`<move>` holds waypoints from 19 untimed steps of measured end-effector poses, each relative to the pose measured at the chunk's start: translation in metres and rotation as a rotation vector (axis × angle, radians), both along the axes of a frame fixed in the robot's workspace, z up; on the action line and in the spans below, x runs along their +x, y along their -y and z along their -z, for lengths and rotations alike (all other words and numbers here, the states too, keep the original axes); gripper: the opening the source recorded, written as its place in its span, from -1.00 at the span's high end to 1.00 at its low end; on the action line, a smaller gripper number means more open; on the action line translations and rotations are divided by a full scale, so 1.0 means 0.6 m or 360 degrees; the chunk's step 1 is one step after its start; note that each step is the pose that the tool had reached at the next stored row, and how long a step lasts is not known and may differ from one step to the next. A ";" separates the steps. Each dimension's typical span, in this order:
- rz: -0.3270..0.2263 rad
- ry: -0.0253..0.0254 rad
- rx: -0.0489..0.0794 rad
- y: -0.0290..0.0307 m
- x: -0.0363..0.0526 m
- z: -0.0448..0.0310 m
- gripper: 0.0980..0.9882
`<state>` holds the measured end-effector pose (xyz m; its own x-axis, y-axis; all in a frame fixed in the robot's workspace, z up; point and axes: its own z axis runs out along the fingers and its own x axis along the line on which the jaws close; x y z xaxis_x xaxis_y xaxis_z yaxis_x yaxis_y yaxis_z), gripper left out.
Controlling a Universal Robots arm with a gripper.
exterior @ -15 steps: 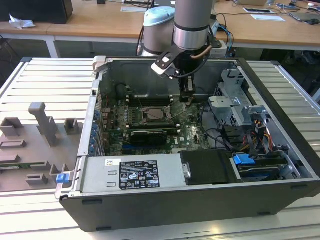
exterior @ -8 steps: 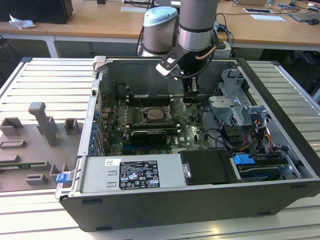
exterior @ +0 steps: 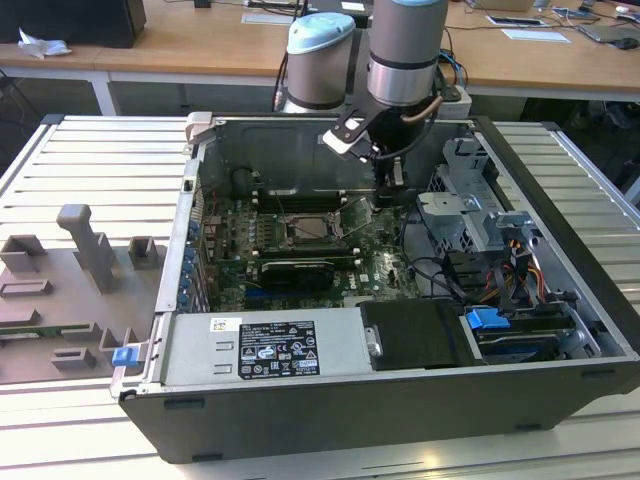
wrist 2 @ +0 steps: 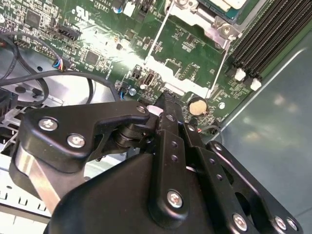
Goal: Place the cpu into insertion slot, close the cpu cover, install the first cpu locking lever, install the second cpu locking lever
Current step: 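Close the cpu cover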
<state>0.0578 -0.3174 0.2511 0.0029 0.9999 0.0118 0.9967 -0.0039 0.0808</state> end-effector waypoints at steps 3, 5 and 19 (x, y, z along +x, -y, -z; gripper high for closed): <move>0.0000 -0.00117 0.0000 -0.0013 0.001 0.007 0.98; 0.0000 -0.00403 0.0000 -0.0015 0.001 0.007 0.98; 0.0000 -0.00563 0.0000 -0.0017 -0.022 0.008 0.98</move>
